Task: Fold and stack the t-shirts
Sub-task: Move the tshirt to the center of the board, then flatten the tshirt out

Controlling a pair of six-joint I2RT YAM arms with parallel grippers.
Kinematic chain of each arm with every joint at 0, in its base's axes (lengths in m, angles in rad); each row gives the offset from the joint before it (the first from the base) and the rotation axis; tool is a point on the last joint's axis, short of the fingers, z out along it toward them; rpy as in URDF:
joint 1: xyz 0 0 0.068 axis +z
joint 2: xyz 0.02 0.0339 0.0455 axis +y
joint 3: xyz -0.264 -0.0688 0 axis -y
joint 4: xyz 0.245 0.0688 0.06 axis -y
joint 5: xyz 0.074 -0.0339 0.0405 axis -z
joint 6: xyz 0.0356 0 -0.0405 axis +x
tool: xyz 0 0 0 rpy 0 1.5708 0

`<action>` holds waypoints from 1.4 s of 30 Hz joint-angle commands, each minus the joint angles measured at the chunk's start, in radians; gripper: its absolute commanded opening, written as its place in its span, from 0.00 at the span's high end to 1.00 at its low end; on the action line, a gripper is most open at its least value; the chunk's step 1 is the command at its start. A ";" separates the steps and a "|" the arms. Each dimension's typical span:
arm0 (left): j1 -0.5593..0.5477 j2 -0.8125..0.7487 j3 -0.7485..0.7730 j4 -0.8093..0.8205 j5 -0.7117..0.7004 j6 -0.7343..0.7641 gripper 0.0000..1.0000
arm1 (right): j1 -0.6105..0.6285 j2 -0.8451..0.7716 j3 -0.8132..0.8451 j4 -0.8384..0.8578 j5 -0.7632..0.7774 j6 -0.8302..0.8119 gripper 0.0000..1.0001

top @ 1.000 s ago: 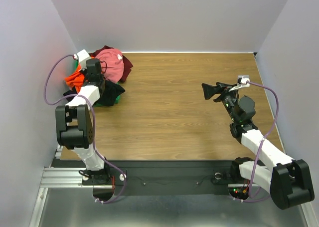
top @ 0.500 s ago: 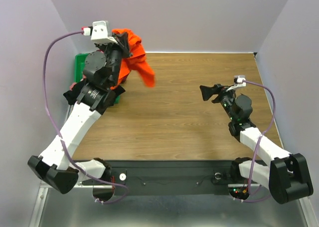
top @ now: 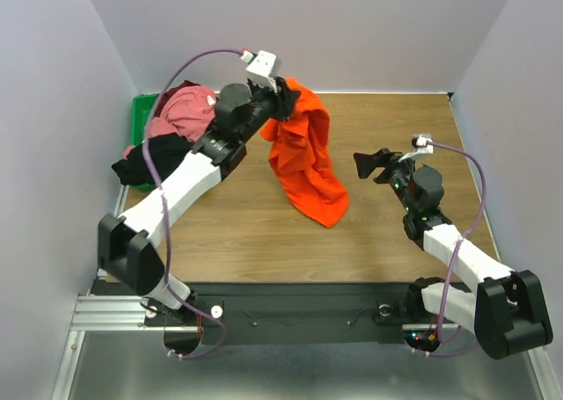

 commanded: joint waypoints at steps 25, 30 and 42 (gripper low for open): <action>0.257 0.084 -0.362 0.345 -0.157 -0.138 0.01 | 0.394 0.850 0.788 -0.459 0.020 -0.366 0.05; 0.272 0.104 -0.359 0.363 -0.137 -0.146 0.01 | 0.458 0.866 0.816 -0.521 0.126 -0.401 0.05; 0.329 0.102 -0.388 0.394 -0.037 -0.201 0.02 | 0.467 0.981 0.980 -0.587 0.160 -0.412 0.91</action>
